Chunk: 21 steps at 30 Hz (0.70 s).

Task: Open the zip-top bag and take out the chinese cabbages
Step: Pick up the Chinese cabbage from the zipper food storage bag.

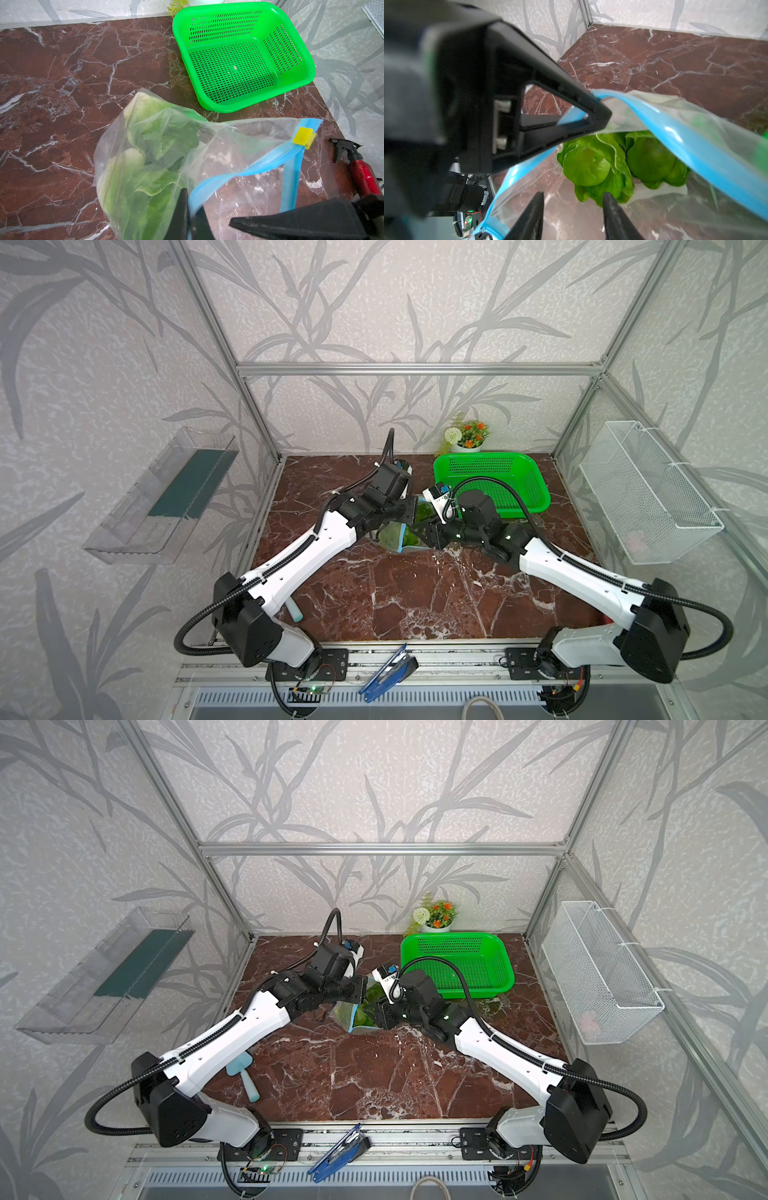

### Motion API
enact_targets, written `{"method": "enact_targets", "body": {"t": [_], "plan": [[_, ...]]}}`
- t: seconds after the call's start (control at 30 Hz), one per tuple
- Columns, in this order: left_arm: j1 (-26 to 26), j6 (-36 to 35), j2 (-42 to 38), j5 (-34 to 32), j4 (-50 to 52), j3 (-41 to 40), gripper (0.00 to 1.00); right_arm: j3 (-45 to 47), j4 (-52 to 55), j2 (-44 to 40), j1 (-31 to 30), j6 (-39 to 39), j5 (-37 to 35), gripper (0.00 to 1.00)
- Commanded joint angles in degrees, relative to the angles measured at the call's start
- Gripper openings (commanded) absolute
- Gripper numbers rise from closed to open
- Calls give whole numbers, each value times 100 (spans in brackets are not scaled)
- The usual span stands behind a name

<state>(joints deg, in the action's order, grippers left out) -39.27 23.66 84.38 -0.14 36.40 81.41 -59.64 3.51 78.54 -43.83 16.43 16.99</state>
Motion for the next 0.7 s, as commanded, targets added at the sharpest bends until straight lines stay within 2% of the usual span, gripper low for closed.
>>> {"method": "enact_targets", "body": {"t": [0.0,0.2,0.33,0.67], "plan": [[15,55,34,-95,7,191,0,-174,-472,172,-38,-298,-59,47],[24,128,-43,-187,-15,187,0,-175,-457,417,-46,-575,-307,48],[34,150,-113,-193,-99,162,0,-91,-518,682,-47,-729,-443,60],[120,171,-176,12,-189,150,0,-44,-788,1311,-64,-1077,-530,73]]}}
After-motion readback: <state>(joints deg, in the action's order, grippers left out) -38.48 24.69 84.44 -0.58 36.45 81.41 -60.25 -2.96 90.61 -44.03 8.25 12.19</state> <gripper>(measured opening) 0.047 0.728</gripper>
